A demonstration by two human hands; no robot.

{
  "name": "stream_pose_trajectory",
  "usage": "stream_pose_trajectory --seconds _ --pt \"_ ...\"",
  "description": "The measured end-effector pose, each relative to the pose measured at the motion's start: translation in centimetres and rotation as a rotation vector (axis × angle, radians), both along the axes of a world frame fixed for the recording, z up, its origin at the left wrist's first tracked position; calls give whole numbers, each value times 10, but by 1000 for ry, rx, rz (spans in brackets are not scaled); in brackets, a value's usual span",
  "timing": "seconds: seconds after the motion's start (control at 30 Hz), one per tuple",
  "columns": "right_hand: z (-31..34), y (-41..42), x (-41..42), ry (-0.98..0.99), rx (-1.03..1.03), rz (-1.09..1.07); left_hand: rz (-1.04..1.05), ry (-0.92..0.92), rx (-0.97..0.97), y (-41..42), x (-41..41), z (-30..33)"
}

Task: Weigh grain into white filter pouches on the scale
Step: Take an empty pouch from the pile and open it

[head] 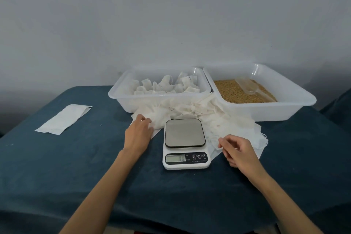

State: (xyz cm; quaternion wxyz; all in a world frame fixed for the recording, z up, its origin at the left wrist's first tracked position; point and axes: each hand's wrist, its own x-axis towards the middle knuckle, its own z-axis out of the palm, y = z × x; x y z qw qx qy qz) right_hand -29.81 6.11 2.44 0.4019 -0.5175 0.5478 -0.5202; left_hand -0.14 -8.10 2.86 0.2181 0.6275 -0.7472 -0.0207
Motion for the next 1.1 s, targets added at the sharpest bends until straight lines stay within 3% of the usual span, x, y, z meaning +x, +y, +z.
stream_pose_trajectory --seconds 0.1,0.2,0.27,0.4,0.53,0.63,0.83,0.9,1.0,1.1 --pt "0 1 0 25 -5 -1 32 85 -104 4 -2 -4" --pt "4 -1 4 66 -75 -26 -22 376 -329 12 -8 7" --pt "14 -10 10 81 -164 -53 -112 613 -356 17 -19 26" --pt "47 -54 30 44 -247 -2 -393 1154 52 17 -48 61" --pt "66 -101 49 -89 -154 163 -577 1487 357 1 -66 70" --pt "70 -126 48 -128 -130 248 -548 1545 403 -18 -74 62" --pt "67 -141 29 -216 -158 223 -339 1585 307 -31 -67 40" --pt "64 -140 28 -209 -180 175 -284 1542 289 -27 -66 36" --pt "60 -140 31 -194 -169 99 -115 1318 43 -27 -68 34" --pt "58 -141 39 -197 -145 73 -226 1169 -163 -24 -71 36"
